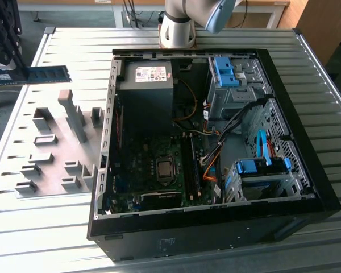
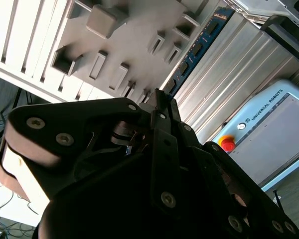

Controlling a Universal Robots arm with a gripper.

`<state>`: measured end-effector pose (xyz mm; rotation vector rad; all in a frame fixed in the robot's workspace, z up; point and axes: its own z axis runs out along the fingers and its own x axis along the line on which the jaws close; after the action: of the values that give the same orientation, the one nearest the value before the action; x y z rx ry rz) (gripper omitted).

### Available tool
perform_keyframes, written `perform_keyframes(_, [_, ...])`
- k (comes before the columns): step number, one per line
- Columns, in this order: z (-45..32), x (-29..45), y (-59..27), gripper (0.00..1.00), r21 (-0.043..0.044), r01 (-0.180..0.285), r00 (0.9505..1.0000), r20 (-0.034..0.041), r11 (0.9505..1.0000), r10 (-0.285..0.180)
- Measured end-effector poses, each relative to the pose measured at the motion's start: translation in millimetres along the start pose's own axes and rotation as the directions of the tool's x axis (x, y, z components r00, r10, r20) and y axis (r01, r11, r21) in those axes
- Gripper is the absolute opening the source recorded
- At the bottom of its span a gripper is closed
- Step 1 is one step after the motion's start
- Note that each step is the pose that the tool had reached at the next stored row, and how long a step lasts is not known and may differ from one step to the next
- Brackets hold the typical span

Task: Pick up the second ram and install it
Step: 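Pick up the second ram and move it above second insertion slot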

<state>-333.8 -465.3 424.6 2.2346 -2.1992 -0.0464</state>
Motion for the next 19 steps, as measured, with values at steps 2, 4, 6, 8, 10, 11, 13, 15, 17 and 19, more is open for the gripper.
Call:
perform_keyframes(2, [0.0,0.0,-1.2,0.14,0.0000,0.000,1.0000,0.0000,1.0000,0.000])
perform_keyframes(4, [0.0,0.0,-2.3,0.14,0.0000,0.000,1.0000,0.0000,1.0000,0.000])
perform_keyframes(6, [-0.1,0.0,-3.5,0.14,-0.0001,0.000,1.0000,0.0000,1.0000,0.000])
perform_keyframes(8, [-0.1,0.1,-4.8,0.14,0.0000,0.000,1.0000,0.0000,1.0000,0.000])
perform_keyframes(10, [-0.1,0.1,-6.7,0.14,0.0000,0.000,1.0000,0.0000,1.0000,0.000])
perform_keyframes(11, [-0.2,0.1,-7.7,0.14,0.0000,0.000,1.0000,0.0000,1.0000,0.000])
perform_keyframes(13, [-0.3,0.2,-10.2,0.14,0.0000,0.000,1.0000,0.0000,1.0000,0.000])
perform_keyframes(15, [-0.3,0.2,-13.1,0.14,0.0000,0.000,1.0000,0.0000,1.0000,0.000])
perform_keyframes(17, [-0.4,0.3,-16.4,0.14,0.0000,0.000,1.0000,0.0000,1.0000,0.000])
perform_keyframes(19, [-0.5,0.3,-19.6,0.14,0.0001,0.000,1.0000,0.0000,1.0000,0.000])
